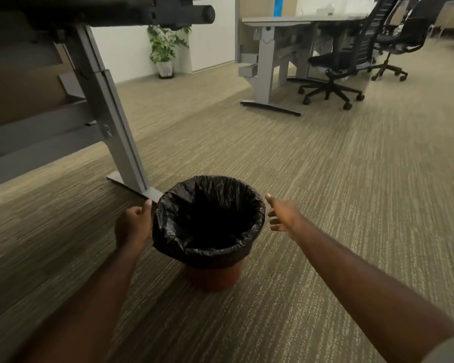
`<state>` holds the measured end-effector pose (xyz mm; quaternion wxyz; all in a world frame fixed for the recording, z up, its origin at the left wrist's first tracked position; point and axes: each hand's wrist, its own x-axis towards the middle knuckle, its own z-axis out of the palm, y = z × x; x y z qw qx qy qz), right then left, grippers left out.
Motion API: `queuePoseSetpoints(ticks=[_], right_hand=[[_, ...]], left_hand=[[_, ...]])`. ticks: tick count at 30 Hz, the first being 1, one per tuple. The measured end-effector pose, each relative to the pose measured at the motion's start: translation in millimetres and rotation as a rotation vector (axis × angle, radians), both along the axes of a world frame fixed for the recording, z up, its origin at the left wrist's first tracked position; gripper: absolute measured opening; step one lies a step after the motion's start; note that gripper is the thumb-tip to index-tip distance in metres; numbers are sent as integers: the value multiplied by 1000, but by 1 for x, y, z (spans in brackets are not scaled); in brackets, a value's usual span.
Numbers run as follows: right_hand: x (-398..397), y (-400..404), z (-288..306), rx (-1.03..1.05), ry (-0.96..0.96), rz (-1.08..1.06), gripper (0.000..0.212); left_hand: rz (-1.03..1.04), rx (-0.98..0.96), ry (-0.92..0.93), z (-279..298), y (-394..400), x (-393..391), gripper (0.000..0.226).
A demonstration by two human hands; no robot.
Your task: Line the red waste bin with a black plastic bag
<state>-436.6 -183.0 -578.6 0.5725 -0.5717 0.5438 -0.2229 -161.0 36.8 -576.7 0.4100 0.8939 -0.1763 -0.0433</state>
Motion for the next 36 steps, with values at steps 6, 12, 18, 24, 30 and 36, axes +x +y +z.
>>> queuePoseSetpoints(ticks=[6, 12, 18, 24, 30, 36], right_hand=[[-12, 21, 5, -89, 57, 30, 64], [6, 37, 8, 84, -57, -12, 22], [15, 35, 3, 44, -97, -83, 25], [27, 32, 0, 24, -140, -79, 36], [34, 25, -1, 23, -166, -67, 45], [34, 22, 5, 44, -194, -81, 42]], left_hand=[[48, 33, -137, 4, 17, -24, 35], [-24, -35, 163, -11, 13, -32, 35], [-22, -174, 344, -13, 5, -16, 44], [-14, -288, 468, -15, 1, -6, 54], [-37, -325, 498, -18, -6, -4, 51], [51, -243, 305, -11, -17, -13, 31]])
